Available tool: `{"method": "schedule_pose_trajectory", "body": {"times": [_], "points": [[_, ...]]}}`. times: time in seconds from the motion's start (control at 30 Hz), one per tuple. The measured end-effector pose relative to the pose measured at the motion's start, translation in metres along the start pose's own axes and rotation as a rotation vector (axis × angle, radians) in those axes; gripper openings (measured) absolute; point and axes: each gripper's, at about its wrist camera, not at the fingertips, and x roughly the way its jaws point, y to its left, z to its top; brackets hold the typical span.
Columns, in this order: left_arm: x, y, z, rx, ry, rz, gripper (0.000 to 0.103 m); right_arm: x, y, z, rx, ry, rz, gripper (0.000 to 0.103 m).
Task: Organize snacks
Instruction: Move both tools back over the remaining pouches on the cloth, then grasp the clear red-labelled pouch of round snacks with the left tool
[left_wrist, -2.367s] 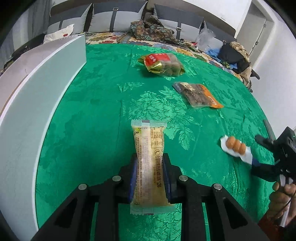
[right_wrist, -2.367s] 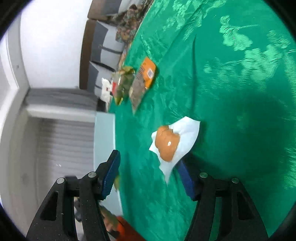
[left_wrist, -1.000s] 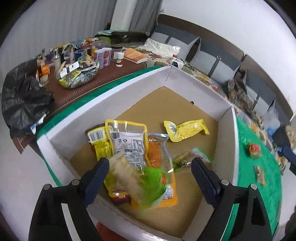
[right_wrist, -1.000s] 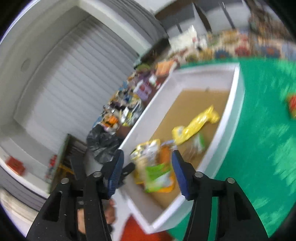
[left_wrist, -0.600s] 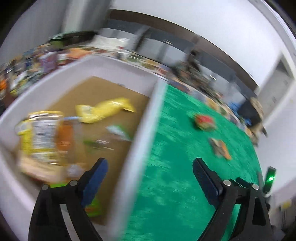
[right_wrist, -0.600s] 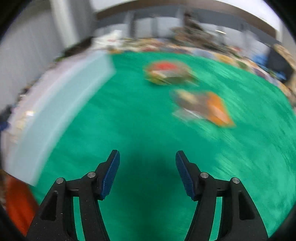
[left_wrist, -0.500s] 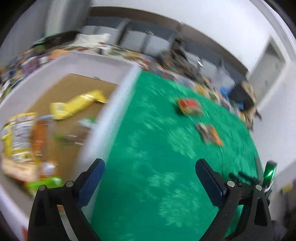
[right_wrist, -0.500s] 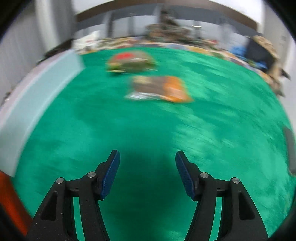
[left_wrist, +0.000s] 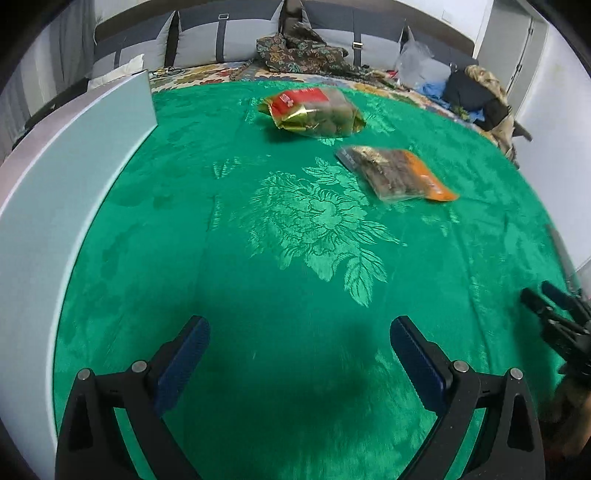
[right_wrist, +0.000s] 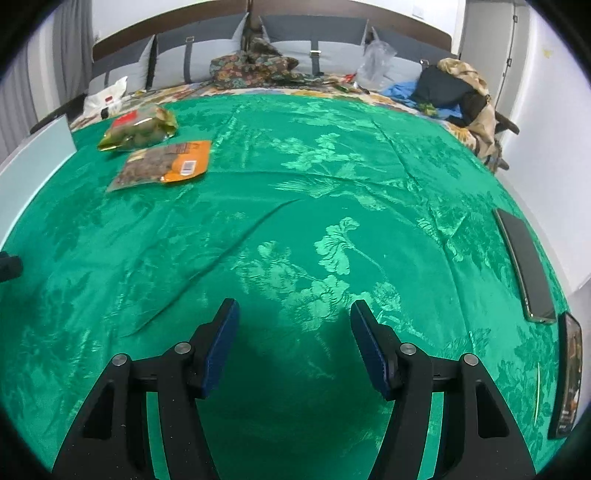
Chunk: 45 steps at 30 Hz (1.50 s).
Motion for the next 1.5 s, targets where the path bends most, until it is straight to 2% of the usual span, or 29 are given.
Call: {"method": "schedule_pose_trajectory", "body": {"times": [0.37,0.47,0.67,1.37,1.43,1.5], "points": [[0.029,-0.009,0.01,0.067,-0.034,0.074,0.098,0.008,-0.015,-0.001,0.068,0.012,0.021,0.068],[0.031,-0.008,0.01,0.069,-0.043,0.072,0.103,0.008,-0.015,-0.002,0.07,0.014,0.021,0.071],[0.032,-0.009,0.009,0.07,-0.056,0.072,0.103,0.008,-0.017,-0.002,0.079,0.019,0.016,0.075],[0.031,-0.008,0.008,0.068,-0.062,0.071,0.103,0.008,-0.019,-0.003,0.078,0.019,0.016,0.076],[0.03,-0.007,0.009,0.08,-0.055,0.067,0.103,0.007,-0.019,-0.003,0.078,0.019,0.017,0.076],[0.033,-0.006,0.017,0.128,0.001,0.037,0.103,0.007,-0.019,-0.003,0.078,0.019,0.017,0.077]]}}
